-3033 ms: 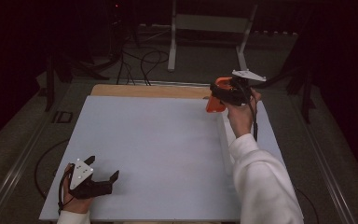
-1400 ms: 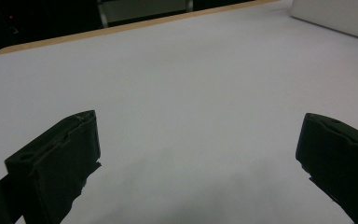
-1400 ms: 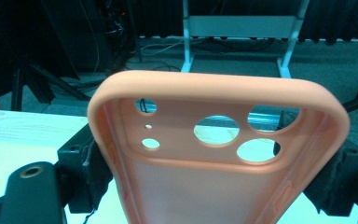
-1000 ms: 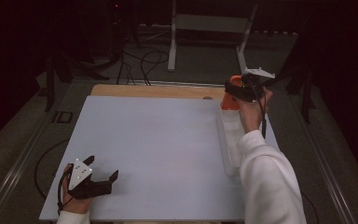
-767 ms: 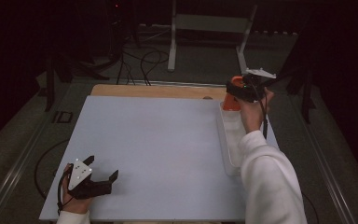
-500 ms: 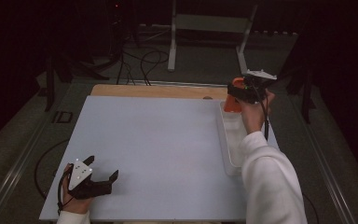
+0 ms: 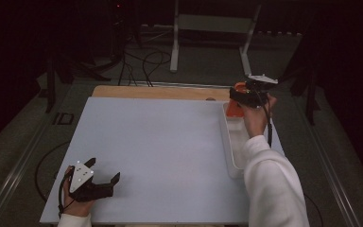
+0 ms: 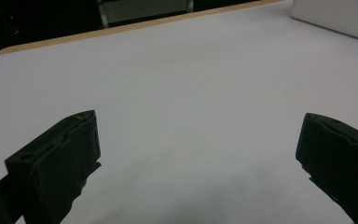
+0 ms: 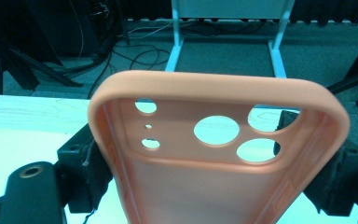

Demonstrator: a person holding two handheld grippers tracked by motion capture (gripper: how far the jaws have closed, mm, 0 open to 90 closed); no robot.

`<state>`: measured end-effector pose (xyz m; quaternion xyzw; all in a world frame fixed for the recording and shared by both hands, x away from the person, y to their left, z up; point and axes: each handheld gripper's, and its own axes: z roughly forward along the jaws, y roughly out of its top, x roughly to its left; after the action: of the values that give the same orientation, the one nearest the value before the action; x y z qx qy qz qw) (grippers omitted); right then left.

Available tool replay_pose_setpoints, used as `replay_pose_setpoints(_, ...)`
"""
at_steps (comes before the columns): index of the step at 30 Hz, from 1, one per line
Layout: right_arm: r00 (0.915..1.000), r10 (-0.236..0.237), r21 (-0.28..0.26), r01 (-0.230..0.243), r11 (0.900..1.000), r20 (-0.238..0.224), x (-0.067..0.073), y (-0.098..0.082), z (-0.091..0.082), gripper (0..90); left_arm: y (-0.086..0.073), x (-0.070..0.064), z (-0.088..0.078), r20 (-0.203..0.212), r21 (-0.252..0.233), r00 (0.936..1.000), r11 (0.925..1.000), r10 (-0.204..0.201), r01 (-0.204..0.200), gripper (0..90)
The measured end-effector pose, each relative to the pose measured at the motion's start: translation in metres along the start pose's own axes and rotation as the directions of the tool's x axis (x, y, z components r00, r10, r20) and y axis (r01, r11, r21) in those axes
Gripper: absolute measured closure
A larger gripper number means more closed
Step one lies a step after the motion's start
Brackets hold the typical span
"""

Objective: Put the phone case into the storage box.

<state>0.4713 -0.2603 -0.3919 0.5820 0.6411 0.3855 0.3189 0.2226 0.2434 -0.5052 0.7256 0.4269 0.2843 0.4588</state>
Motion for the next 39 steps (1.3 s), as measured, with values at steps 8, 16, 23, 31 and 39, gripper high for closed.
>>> replay_pose_setpoints(8,1.0,-0.001,0.012,0.001,1.0,0.002,0.0,-0.005,0.004,16.1,0.0,0.0,0.0,-0.001,0.001,1.0,1.0,0.001,-0.001,0.5)
replay_pose_setpoints(16,1.0,-0.007,0.028,0.007,1.0,0.003,0.001,-0.009,0.008,16.1,0.0,0.0,0.001,-0.001,0.001,1.0,1.0,0.002,-0.002,0.5)
replay_pose_setpoints(23,0.9999,-0.013,0.04,0.012,0.999,0.001,0.002,-0.014,0.011,16.0,0.0,0.0,0.0,-0.001,0.0,1.0,1.0,0.0,0.0,0.5)
replay_pose_setpoints(31,0.9999,-0.016,0.055,0.016,0.998,0.001,0.004,-0.019,0.014,16.0,0.0,0.0,0.0,-0.002,-0.001,1.0,1.0,0.0,0.0,0.5)
replay_pose_setpoints(39,0.9999,-0.015,0.072,0.015,0.997,0.001,0.005,-0.025,0.017,16.0,0.0,0.0,0.0,-0.003,-0.001,1.0,1.0,0.002,-0.002,0.5)
